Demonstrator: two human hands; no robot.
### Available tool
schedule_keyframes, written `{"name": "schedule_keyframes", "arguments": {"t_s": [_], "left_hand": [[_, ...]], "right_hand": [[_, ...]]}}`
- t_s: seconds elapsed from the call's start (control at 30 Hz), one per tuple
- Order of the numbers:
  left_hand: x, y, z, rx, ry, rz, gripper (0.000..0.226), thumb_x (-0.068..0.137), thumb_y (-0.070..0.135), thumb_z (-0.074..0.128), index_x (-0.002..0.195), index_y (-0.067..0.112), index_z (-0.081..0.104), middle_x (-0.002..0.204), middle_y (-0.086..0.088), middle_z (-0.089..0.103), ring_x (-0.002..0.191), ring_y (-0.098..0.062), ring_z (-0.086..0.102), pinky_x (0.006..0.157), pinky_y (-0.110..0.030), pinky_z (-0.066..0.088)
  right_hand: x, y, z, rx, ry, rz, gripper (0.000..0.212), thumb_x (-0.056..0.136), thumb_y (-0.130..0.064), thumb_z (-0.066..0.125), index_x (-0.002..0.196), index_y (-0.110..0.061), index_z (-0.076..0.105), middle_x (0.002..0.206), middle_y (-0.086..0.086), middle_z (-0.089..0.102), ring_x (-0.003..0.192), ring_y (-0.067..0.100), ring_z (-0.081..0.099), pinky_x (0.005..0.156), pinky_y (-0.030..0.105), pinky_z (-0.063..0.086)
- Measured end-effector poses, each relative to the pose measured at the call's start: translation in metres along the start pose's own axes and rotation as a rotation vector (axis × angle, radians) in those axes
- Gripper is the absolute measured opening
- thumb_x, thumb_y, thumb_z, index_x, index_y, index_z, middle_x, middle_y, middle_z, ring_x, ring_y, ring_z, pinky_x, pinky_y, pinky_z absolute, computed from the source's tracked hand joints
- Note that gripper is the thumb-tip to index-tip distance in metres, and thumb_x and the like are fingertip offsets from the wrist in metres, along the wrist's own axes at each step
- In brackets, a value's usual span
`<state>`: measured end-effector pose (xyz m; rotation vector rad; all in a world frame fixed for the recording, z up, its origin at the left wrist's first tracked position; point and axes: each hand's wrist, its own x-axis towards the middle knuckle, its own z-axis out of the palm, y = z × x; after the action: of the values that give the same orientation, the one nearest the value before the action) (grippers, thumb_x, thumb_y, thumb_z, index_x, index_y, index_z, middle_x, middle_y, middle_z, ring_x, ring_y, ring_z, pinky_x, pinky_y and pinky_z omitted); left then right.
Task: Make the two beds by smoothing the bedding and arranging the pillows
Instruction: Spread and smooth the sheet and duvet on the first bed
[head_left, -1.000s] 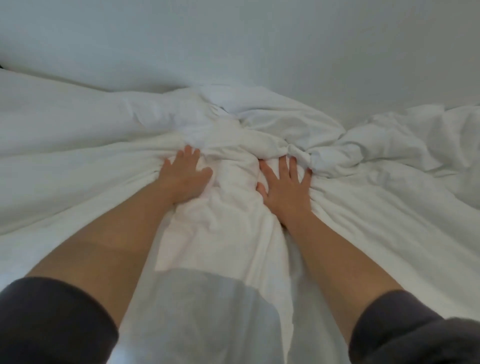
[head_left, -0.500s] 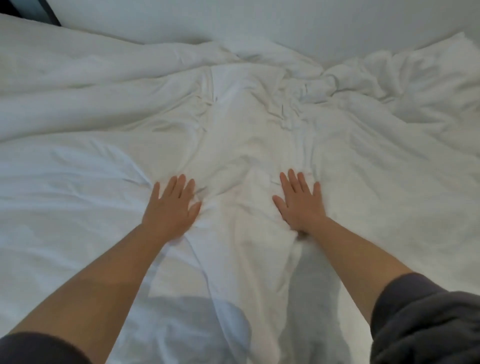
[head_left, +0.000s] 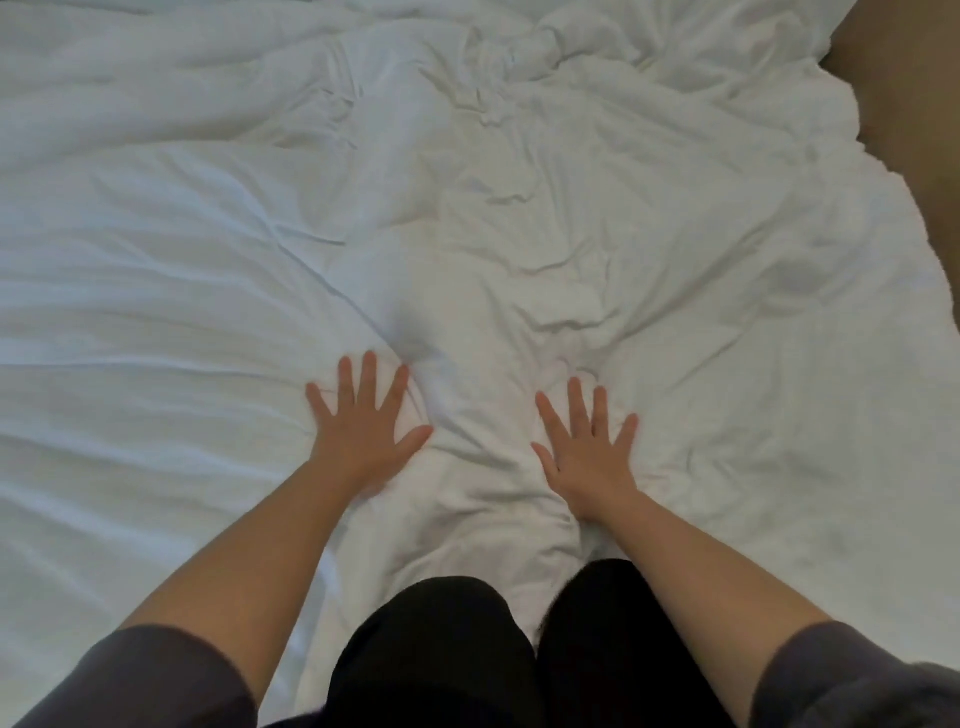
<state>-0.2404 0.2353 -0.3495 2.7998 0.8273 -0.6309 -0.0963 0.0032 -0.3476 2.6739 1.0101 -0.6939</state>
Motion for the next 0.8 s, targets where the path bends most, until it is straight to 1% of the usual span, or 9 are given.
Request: {"name": "schedule_keyframes", "arguments": {"t_s": [0.13,0.2,0.3,0.4,0.47,0.53,0.6,0.7,0.8], "left_hand": [[0.014,-0.002,0.006,-0.009,0.044,-0.003,0.081,0.087,0.076,0.011,0.150,0.035,-0.021,0.157,-0.005,-0.031,0.145,-0.031,-0.024,0.111,-0.068,-0.006],[0.020,-0.003,0.003,0.003,0.027,-0.014,0.081,0.087,0.077,0.011,0.150,0.036,-0.019,0.158,-0.005,-0.028,0.146,-0.031,-0.021,0.110,-0.068,-0.004],[-0.001,0.006,0.002,0.050,-0.030,-0.067,0.078,0.091,0.071,0.012,0.152,0.032,-0.016,0.159,-0.010,-0.023,0.147,-0.035,-0.016,0.112,-0.067,0.002],[-0.033,0.045,-0.011,-0.036,-0.106,-0.068,0.082,0.093,0.069,0.017,0.154,0.022,-0.011,0.160,-0.014,-0.018,0.148,-0.036,-0.011,0.114,-0.063,0.006],[-0.054,0.091,-0.018,-0.139,-0.148,0.024,0.087,0.094,0.067,0.026,0.154,0.014,-0.010,0.161,-0.013,-0.016,0.149,-0.033,-0.009,0.116,-0.060,0.007],[-0.076,0.139,-0.020,-0.155,-0.194,0.117,0.091,0.094,0.064,0.031,0.153,0.011,-0.013,0.159,-0.015,-0.020,0.148,-0.033,-0.010,0.117,-0.057,0.007],[-0.097,0.181,-0.020,-0.063,-0.203,0.212,0.087,0.096,0.062,0.032,0.153,0.015,-0.013,0.158,-0.018,-0.023,0.147,-0.036,-0.012,0.117,-0.056,0.005],[-0.120,0.238,-0.023,0.060,-0.212,0.389,0.080,0.098,0.054,0.035,0.154,0.017,-0.008,0.160,-0.012,-0.019,0.148,-0.032,-0.013,0.118,-0.054,0.002],[-0.113,0.301,-0.033,0.023,-0.222,0.431,0.078,0.097,0.051,0.041,0.155,0.018,0.000,0.162,-0.009,-0.010,0.149,-0.030,-0.004,0.119,-0.050,0.010]], "right_hand": [[0.030,0.001,-0.004,-0.010,0.049,0.021,0.062,0.098,-0.060,0.008,0.149,-0.040,-0.022,0.158,0.003,-0.031,0.145,0.033,-0.025,0.110,0.071,-0.004],[0.037,-0.001,-0.007,-0.029,0.051,0.025,0.061,0.099,-0.059,0.010,0.150,-0.040,-0.018,0.159,0.001,-0.027,0.146,0.032,-0.023,0.109,0.070,-0.004],[0.010,0.000,-0.008,0.022,0.065,-0.014,0.058,0.101,-0.055,0.014,0.152,-0.041,-0.009,0.162,-0.002,-0.019,0.148,0.028,-0.017,0.112,0.066,-0.003],[-0.033,0.028,-0.013,0.065,0.034,-0.019,0.056,0.102,-0.051,0.017,0.154,-0.040,0.000,0.163,-0.005,-0.012,0.150,0.023,-0.012,0.115,0.062,-0.005],[-0.065,0.063,-0.011,0.113,-0.006,0.106,0.055,0.102,-0.052,0.017,0.154,-0.041,0.003,0.163,-0.005,-0.010,0.150,0.023,-0.012,0.114,0.065,-0.003],[-0.102,0.107,-0.006,0.231,-0.079,0.275,0.055,0.101,-0.054,0.019,0.153,-0.043,0.003,0.163,-0.004,-0.011,0.150,0.025,-0.012,0.112,0.068,0.002],[-0.144,0.152,0.001,0.318,-0.179,0.407,0.056,0.102,-0.054,0.022,0.153,-0.044,0.002,0.163,-0.003,-0.013,0.150,0.027,-0.011,0.111,0.069,0.008],[-0.203,0.212,0.014,0.370,-0.298,0.561,0.058,0.101,-0.054,0.024,0.153,-0.041,0.001,0.163,-0.003,-0.015,0.150,0.028,-0.009,0.112,0.067,0.012],[-0.216,0.271,0.018,0.421,-0.242,0.656,0.061,0.102,-0.051,0.025,0.155,-0.035,-0.001,0.163,0.000,-0.014,0.150,0.029,-0.008,0.115,0.064,0.010]]}}
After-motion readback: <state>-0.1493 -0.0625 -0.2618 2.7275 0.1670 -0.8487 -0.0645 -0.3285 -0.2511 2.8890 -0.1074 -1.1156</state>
